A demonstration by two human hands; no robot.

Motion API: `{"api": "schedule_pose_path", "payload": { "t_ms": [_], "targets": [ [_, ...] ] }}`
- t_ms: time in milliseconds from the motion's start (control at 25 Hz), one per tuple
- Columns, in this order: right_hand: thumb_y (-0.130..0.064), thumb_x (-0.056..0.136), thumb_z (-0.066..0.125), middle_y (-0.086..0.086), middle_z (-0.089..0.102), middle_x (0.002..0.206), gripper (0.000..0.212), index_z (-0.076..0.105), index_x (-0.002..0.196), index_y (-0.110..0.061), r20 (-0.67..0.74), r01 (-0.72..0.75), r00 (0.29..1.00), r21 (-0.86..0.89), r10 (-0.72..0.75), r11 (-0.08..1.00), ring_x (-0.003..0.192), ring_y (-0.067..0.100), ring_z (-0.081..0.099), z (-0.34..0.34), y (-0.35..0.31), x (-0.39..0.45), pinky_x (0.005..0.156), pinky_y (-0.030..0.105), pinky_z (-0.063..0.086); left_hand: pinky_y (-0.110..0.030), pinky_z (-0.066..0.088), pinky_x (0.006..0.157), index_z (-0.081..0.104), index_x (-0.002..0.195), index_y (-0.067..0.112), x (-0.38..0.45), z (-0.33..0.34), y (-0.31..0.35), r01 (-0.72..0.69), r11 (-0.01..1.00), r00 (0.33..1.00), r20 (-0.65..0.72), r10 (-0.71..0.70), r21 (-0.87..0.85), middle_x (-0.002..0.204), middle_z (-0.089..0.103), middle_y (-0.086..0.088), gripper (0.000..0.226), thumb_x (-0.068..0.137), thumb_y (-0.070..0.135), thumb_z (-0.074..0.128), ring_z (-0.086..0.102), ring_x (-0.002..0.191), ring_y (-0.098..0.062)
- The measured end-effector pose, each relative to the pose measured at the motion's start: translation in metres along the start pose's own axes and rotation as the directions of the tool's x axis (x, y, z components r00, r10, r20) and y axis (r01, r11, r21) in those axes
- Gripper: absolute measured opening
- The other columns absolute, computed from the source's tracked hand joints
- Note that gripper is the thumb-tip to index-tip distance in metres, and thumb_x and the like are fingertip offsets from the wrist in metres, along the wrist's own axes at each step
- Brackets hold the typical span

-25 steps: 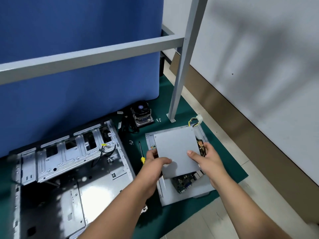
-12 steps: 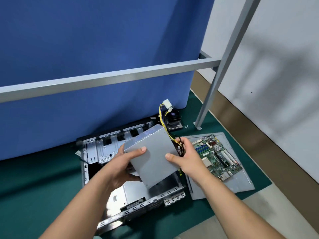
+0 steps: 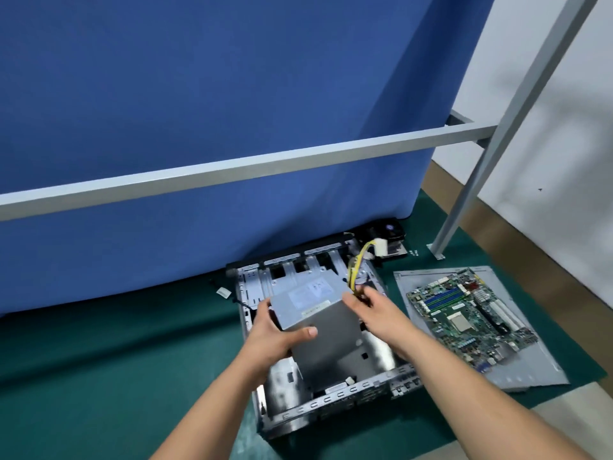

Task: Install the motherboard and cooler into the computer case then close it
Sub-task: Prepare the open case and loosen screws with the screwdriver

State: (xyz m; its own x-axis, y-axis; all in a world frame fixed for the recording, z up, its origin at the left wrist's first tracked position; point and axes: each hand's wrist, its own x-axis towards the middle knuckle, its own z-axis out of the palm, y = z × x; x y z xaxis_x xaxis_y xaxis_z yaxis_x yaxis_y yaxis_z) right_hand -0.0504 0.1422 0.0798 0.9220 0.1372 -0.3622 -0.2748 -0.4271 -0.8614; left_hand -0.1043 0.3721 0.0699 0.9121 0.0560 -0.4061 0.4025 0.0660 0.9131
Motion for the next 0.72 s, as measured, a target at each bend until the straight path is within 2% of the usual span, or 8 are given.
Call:
{"api": "schedule_pose_path", "payload": {
  "t_ms": [80, 160, 240, 320, 400, 520, 640, 720],
  "targets": [
    [-0.069, 0.092, 0.054, -0.009, 0.066, 0.116, 0.053, 0.061, 0.121, -0.026, -0.017, -0.059, 0.998, -0.029, 0.059, 0.998, 0.109, 0.012, 0.06, 0.009, 0.006, 0.004, 0.096, 0.033, 0.046, -0.038, 0.056, 0.099, 0.042, 0.132, 0.029, 0.003, -0.001, -0.012, -0.061, 0.987, 0.998, -0.021, 0.065, 0.147, 0.132, 0.06, -0.001, 0.096, 0.058, 0.016, 0.101, 0.062, 0.119, -0.019],
    [-0.066, 0.097, 0.048, -0.003, 0.066, 0.101, 0.045, 0.061, 0.107, -0.024, -0.076, -0.127, 0.99, -0.085, 0.12, 0.988, 0.097, 0.016, 0.06, 0.015, 0.014, 0.011, 0.086, 0.033, 0.047, -0.029, 0.054, 0.096, 0.039, 0.134, 0.029, 0.008, 0.003, -0.025, -0.097, 0.949, 0.994, -0.021, 0.108, 0.299, 0.135, 0.052, 0.002, 0.099, 0.058, 0.021, 0.1, 0.055, 0.123, -0.017],
    [-0.056, 0.103, 0.046, 0.003, 0.066, 0.092, 0.043, 0.062, 0.1, -0.016, -0.138, -0.175, 0.978, -0.115, 0.159, 0.978, 0.089, 0.02, 0.061, 0.019, 0.019, 0.021, 0.082, 0.034, 0.048, -0.037, 0.048, 0.107, 0.038, 0.135, 0.029, 0.015, 0.009, -0.038, -0.092, 0.921, 0.991, -0.052, 0.12, 0.379, 0.136, 0.048, 0.003, 0.099, 0.058, 0.021, 0.1, 0.051, 0.126, -0.017],
    [-0.048, 0.105, 0.047, 0.007, 0.067, 0.097, 0.04, 0.062, 0.103, -0.011, -0.193, -0.19, 0.967, -0.125, 0.164, 0.974, 0.092, 0.025, 0.062, 0.021, 0.025, 0.029, 0.083, 0.036, 0.049, -0.037, 0.042, 0.111, 0.038, 0.135, 0.027, 0.017, 0.017, -0.049, -0.077, 0.914, 0.989, -0.088, 0.121, 0.398, 0.133, 0.045, 0.005, 0.098, 0.058, 0.021, 0.099, 0.048, 0.127, -0.017],
    [-0.048, 0.105, 0.046, 0.009, 0.065, 0.096, 0.041, 0.059, 0.103, -0.009, -0.191, -0.211, 0.965, -0.165, 0.178, 0.963, 0.093, 0.029, 0.061, 0.018, 0.026, 0.035, 0.08, 0.035, 0.048, -0.034, 0.04, 0.111, 0.036, 0.138, 0.023, 0.018, 0.025, -0.055, -0.057, 0.903, 0.987, -0.112, 0.115, 0.426, 0.132, 0.041, 0.004, 0.099, 0.06, 0.019, 0.098, 0.044, 0.128, -0.017],
    [-0.051, 0.106, 0.042, 0.012, 0.066, 0.103, 0.049, 0.058, 0.11, -0.005, -0.149, -0.244, 0.966, -0.245, 0.212, 0.938, 0.101, 0.033, 0.063, 0.021, 0.033, 0.04, 0.076, 0.034, 0.044, -0.038, 0.036, 0.116, 0.032, 0.144, 0.016, 0.02, 0.03, -0.065, 0.022, 0.914, 0.989, -0.14, 0.038, 0.405, 0.134, 0.038, -0.001, 0.103, 0.063, 0.014, 0.096, 0.04, 0.131, -0.02],
    [-0.054, 0.104, 0.044, 0.004, 0.064, 0.093, 0.048, 0.057, 0.104, -0.008, -0.111, -0.245, 0.969, -0.307, 0.221, 0.92, 0.093, 0.027, 0.063, 0.027, 0.043, 0.045, 0.078, 0.035, 0.048, -0.041, 0.034, 0.118, 0.031, 0.141, 0.02, 0.022, 0.033, -0.077, 0.053, 0.924, 0.99, -0.144, 0.003, 0.38, 0.134, 0.035, -0.001, 0.1, 0.064, 0.011, 0.095, 0.037, 0.133, -0.021],
    [-0.056, 0.102, 0.047, -0.003, 0.059, 0.087, 0.042, 0.054, 0.098, -0.015, -0.07, -0.225, 0.974, -0.371, 0.214, 0.901, 0.083, 0.02, 0.057, 0.031, 0.052, 0.049, 0.072, 0.031, 0.042, -0.039, 0.034, 0.117, 0.03, 0.135, 0.028, 0.022, 0.035, -0.084, 0.058, 0.921, 0.989, -0.146, -0.001, 0.385, 0.133, 0.034, 0.0, 0.097, 0.064, 0.01, 0.094, 0.037, 0.132, -0.019]
  ]
}}
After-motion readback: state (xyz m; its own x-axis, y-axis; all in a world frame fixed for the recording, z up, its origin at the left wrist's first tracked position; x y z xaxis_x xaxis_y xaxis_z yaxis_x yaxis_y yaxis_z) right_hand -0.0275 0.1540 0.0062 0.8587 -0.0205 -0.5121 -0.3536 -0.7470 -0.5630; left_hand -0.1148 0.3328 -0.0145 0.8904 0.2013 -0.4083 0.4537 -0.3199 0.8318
